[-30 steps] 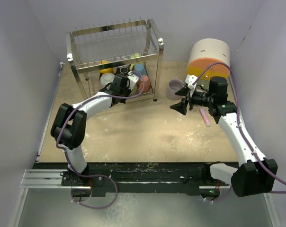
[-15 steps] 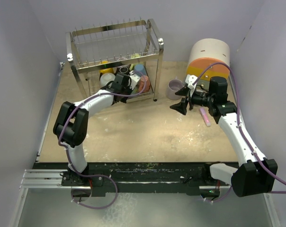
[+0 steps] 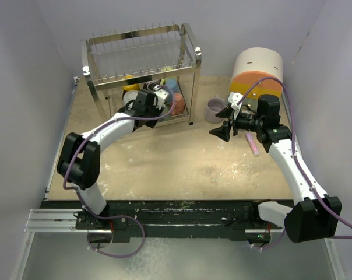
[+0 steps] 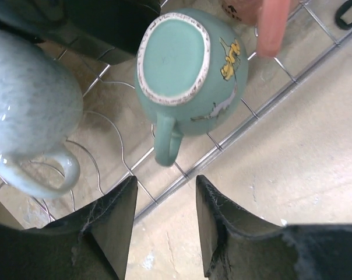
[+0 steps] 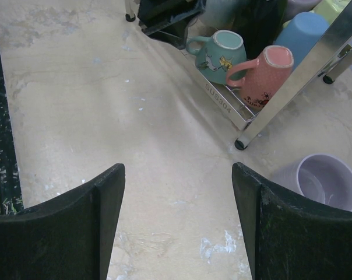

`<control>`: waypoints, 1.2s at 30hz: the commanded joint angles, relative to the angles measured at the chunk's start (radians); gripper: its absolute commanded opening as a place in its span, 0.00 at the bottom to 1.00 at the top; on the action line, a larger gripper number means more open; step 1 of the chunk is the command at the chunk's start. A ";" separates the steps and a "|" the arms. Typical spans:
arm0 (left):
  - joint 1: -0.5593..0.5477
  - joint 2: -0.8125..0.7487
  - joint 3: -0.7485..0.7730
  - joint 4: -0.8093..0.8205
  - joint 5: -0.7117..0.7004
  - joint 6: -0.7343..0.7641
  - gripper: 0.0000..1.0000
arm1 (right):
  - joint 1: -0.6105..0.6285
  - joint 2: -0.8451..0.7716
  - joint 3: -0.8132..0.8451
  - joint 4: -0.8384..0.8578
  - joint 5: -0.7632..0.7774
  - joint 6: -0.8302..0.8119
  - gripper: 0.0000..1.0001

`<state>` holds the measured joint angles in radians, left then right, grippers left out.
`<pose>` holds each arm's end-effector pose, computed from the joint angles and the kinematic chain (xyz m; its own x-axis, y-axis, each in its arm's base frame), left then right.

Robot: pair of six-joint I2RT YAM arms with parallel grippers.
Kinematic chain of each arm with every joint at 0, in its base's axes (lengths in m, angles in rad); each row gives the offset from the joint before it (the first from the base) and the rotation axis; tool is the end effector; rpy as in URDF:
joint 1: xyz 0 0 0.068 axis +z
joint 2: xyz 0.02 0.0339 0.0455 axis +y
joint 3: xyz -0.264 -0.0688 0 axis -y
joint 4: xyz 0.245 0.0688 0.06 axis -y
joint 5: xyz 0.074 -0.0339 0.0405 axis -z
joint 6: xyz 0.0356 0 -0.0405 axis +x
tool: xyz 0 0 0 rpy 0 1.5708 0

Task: Load the cups into the dish rack
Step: Turn the cup upside down in the dish rack, then move the cup to the center of the board.

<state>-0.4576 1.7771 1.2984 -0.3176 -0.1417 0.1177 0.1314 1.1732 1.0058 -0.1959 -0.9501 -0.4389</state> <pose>0.3571 -0.1703 0.2342 -0.5958 0.4230 -0.6827 0.4216 0.8882 0.1824 0.2519 0.0625 0.3416 0.0338 -0.2448 -0.9690 -0.9011 0.4120 -0.1355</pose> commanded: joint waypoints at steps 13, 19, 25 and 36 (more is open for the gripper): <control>0.007 -0.441 -0.432 0.306 0.467 -0.244 0.49 | -0.007 -0.007 0.009 0.028 0.034 -0.047 0.76; 0.007 -0.649 -0.629 0.492 0.587 -0.346 0.49 | -0.030 -0.009 0.010 0.021 0.034 -0.066 0.77; 0.007 -0.822 -0.799 0.653 0.610 -0.471 0.53 | -0.065 -0.010 -0.023 0.017 0.032 -0.075 0.77; 0.007 -1.015 -1.047 0.980 0.511 -0.793 0.99 | -0.118 -0.006 -0.017 -0.027 0.020 -0.088 0.78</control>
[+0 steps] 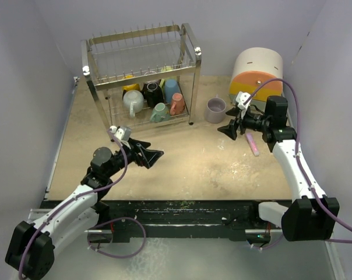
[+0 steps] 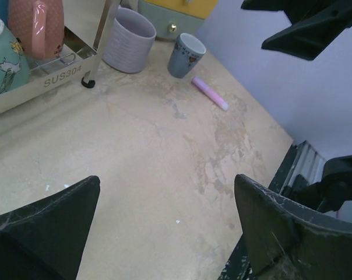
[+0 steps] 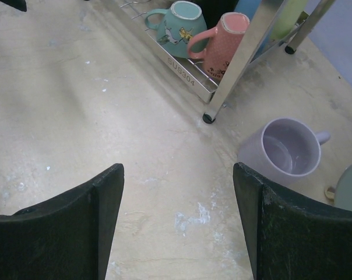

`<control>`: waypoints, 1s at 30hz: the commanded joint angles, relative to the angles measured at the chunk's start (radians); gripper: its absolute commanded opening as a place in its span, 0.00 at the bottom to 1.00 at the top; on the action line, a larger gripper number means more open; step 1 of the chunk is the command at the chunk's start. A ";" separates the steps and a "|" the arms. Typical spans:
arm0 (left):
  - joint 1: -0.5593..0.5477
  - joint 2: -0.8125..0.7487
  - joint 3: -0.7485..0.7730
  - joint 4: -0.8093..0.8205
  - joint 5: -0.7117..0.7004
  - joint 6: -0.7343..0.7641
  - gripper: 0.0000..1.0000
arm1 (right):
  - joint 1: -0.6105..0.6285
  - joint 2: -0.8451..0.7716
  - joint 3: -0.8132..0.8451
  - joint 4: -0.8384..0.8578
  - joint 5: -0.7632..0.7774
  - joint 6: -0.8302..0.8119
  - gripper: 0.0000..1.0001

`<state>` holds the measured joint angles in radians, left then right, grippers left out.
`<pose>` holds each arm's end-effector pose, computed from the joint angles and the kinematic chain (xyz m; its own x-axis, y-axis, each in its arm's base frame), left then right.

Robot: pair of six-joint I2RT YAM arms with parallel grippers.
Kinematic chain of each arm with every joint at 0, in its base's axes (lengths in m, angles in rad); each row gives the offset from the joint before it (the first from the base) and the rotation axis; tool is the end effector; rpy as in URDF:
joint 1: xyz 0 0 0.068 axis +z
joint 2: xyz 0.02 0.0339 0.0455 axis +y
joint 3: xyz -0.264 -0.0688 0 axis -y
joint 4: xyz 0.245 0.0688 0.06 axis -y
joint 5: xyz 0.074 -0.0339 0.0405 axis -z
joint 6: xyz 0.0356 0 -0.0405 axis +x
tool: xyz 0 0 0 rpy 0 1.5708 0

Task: Load the cups into the dish rack
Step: Move the cup to the center of the board.

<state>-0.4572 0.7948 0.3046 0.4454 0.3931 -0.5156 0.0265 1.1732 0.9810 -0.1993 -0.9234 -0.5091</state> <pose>0.1611 -0.0945 0.2347 -0.4053 -0.3082 -0.8607 0.6337 0.5839 -0.5075 0.2571 0.0352 0.3326 0.0339 -0.2932 -0.9555 -0.8434 0.5045 -0.1847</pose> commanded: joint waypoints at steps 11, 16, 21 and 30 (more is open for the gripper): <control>0.007 0.037 -0.107 0.413 0.041 -0.370 0.99 | -0.023 0.014 0.069 -0.052 0.056 -0.042 0.81; 0.007 0.004 -0.113 0.371 0.032 -0.394 0.99 | -0.023 0.059 0.154 -0.144 0.104 -0.119 0.82; 0.007 -0.057 -0.127 0.302 -0.002 -0.399 0.99 | -0.023 0.093 0.215 -0.227 0.175 -0.224 0.84; 0.006 -0.101 -0.138 0.239 -0.044 -0.400 0.99 | -0.022 0.134 0.286 -0.257 0.256 -0.288 0.86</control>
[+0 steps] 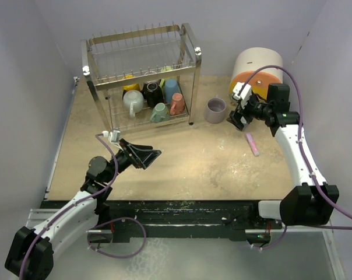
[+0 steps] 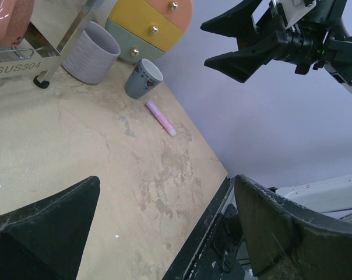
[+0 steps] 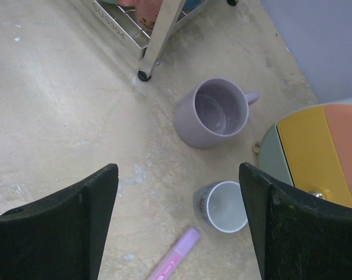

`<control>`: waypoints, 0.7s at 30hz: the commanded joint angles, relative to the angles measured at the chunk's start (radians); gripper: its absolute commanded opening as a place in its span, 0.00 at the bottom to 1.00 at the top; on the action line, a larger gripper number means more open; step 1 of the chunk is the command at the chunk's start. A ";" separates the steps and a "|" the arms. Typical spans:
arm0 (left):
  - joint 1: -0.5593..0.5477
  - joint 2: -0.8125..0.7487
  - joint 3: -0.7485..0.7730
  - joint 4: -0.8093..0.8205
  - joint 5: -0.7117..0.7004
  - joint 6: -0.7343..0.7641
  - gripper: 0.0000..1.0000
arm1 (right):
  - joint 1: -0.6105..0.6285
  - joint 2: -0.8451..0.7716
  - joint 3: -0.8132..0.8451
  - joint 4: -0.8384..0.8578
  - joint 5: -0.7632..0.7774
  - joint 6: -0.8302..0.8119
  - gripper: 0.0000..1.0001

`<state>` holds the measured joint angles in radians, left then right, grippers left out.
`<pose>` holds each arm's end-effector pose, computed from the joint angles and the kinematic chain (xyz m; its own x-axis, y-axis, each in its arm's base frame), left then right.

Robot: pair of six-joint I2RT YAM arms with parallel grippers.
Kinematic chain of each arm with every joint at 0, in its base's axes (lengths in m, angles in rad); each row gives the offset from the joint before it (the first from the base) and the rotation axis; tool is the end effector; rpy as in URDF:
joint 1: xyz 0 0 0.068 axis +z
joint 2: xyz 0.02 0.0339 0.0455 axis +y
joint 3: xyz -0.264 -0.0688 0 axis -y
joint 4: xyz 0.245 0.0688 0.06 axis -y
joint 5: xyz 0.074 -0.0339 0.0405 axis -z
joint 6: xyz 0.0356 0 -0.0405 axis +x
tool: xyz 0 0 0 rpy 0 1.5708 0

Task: Load the cups into the dish rack
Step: Move the cup to the center of the board.

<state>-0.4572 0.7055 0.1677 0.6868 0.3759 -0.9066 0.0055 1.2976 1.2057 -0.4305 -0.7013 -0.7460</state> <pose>0.1433 -0.0850 0.2266 -0.4977 -0.5714 -0.6525 0.5588 0.3641 -0.7451 0.2858 0.0245 0.3545 0.0159 -0.5185 -0.8550 -0.7524 0.5570 -0.3518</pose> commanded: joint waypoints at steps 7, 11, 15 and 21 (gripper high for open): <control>0.006 -0.013 0.001 -0.021 -0.039 -0.001 0.99 | -0.002 0.063 0.096 -0.052 0.029 -0.142 0.86; 0.008 -0.016 0.007 -0.044 -0.046 0.005 0.99 | -0.001 0.111 0.136 -0.108 -0.041 -0.268 0.86; 0.008 -0.028 0.012 -0.080 -0.051 0.012 0.99 | -0.001 0.175 0.191 -0.202 -0.102 -0.473 0.87; 0.007 -0.064 0.019 -0.151 -0.063 0.024 0.99 | 0.001 0.286 0.276 -0.276 -0.106 -0.635 0.94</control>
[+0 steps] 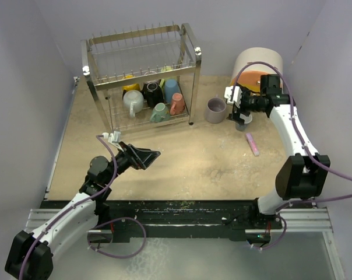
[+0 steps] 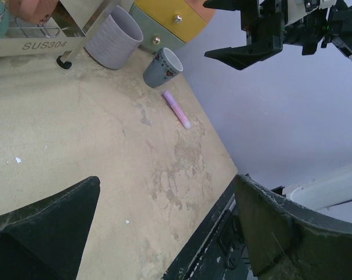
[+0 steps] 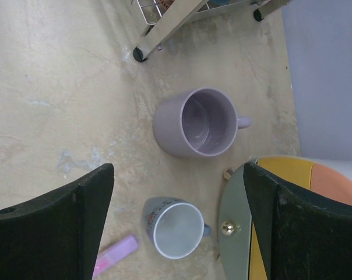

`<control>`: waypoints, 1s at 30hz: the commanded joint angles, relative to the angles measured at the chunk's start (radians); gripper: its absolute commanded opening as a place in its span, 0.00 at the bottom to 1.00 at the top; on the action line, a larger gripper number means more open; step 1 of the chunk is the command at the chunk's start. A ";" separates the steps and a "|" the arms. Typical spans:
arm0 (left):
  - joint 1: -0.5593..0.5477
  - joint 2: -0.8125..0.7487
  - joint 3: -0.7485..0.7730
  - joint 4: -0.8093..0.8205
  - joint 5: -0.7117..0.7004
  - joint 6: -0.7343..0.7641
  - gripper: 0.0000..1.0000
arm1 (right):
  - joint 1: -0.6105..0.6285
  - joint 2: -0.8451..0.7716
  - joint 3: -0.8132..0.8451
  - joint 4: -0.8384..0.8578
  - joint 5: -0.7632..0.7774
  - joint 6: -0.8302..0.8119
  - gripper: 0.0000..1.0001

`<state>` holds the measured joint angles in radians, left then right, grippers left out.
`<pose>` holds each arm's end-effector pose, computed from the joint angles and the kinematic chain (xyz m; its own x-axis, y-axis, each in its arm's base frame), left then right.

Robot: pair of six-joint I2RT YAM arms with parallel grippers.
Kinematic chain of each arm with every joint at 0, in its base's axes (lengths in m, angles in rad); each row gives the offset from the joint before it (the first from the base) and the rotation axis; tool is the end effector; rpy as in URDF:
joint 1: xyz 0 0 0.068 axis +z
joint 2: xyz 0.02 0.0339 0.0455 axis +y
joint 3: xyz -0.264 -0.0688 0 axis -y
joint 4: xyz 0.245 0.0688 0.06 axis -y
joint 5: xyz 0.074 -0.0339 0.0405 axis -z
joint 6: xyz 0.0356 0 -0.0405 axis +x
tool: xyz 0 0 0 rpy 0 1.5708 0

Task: Load the cups into the dish rack
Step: Move the cup to the center of the board.

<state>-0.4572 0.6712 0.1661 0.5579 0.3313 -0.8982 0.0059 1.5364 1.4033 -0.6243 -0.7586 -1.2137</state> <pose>0.1422 -0.0829 0.2173 -0.5250 -0.5661 -0.6356 0.4787 0.4211 -0.7704 0.3341 0.0265 0.3357 0.2322 -0.6787 -0.6968 -0.8199 0.2489 -0.5156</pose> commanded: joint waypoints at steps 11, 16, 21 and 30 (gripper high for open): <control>0.007 -0.058 0.023 -0.080 -0.028 0.022 0.99 | 0.013 0.280 0.229 -0.341 -0.067 -0.645 0.99; 0.006 -0.067 0.027 -0.109 -0.032 0.027 0.99 | 0.029 0.389 0.338 -0.360 -0.021 -0.596 0.90; 0.007 -0.075 0.027 -0.127 -0.041 0.031 0.99 | 0.057 0.456 0.406 -0.336 0.039 -0.520 0.80; 0.007 -0.084 0.029 -0.147 -0.046 0.035 0.99 | 0.100 0.543 0.444 -0.276 0.170 -0.393 0.66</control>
<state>-0.4572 0.6044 0.1661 0.3981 0.2981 -0.8932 0.0944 2.0571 1.8084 -0.9123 -0.6514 -1.6798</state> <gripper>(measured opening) 0.992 0.686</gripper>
